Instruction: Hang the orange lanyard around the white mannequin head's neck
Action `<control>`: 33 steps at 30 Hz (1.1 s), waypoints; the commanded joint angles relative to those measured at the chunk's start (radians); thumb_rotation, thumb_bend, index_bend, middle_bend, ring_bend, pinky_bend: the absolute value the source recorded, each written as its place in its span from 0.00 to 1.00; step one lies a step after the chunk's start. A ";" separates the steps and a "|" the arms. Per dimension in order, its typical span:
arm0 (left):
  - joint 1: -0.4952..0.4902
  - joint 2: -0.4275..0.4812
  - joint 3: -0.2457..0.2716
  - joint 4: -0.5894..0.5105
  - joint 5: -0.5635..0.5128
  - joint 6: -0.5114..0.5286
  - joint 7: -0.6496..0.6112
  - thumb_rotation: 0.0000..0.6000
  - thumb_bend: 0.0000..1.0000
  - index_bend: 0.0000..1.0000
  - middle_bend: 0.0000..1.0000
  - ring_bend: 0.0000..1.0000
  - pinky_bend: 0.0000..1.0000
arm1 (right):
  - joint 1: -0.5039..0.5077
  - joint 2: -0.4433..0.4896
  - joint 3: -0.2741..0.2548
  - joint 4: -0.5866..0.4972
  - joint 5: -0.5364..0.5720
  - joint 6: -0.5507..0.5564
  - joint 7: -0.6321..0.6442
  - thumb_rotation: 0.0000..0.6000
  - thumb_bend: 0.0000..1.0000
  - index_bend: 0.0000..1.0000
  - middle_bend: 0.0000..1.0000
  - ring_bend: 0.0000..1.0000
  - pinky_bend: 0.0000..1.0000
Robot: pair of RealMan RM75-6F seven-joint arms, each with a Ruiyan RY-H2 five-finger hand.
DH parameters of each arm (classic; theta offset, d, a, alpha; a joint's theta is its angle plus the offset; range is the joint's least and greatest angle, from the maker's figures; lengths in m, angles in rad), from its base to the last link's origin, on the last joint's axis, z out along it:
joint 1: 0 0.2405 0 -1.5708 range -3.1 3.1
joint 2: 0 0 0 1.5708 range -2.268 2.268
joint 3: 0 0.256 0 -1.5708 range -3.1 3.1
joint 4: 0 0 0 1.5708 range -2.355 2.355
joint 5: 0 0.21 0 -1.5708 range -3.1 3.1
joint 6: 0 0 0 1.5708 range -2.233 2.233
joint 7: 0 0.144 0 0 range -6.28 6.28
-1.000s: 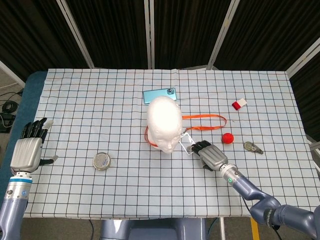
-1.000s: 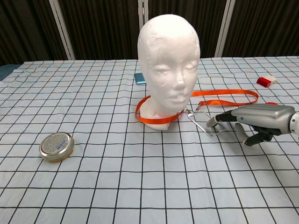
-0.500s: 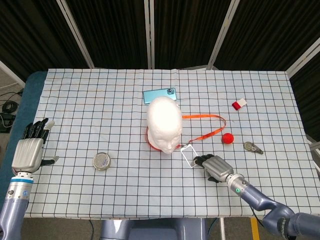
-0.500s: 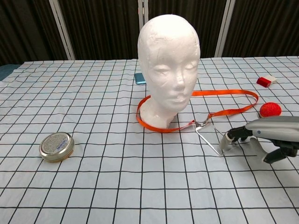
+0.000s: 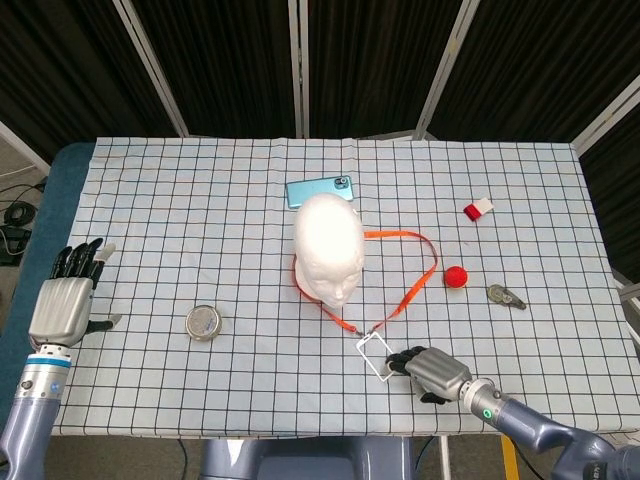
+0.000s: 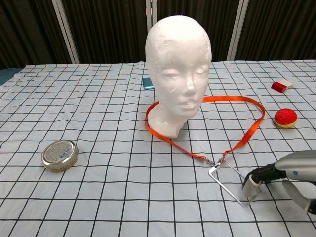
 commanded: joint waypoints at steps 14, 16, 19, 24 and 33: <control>0.009 -0.001 -0.003 -0.005 0.002 0.000 0.005 1.00 0.00 0.00 0.00 0.00 0.00 | -0.066 0.111 -0.088 -0.075 -0.215 0.245 -0.058 1.00 1.00 0.26 0.28 0.19 0.21; 0.012 0.000 -0.003 -0.007 0.004 0.001 0.003 1.00 0.00 0.00 0.00 0.00 0.00 | -0.090 0.123 -0.085 -0.054 -0.234 0.306 -0.077 1.00 1.00 0.26 0.28 0.19 0.22; 0.017 0.002 0.000 -0.007 0.010 0.006 0.004 1.00 0.00 0.00 0.00 0.00 0.00 | -0.134 0.156 -0.073 -0.019 -0.245 0.407 -0.118 1.00 1.00 0.26 0.28 0.19 0.22; 0.037 0.006 0.011 -0.008 0.046 0.035 -0.002 1.00 0.00 0.00 0.00 0.00 0.00 | -0.264 0.175 -0.020 0.080 -0.208 0.656 -0.163 1.00 1.00 0.25 0.24 0.19 0.21; 0.085 0.018 0.046 -0.009 0.116 0.088 -0.019 1.00 0.00 0.00 0.00 0.00 0.00 | -0.446 0.113 0.076 0.189 -0.044 0.911 -0.116 1.00 0.02 0.07 0.01 0.00 0.00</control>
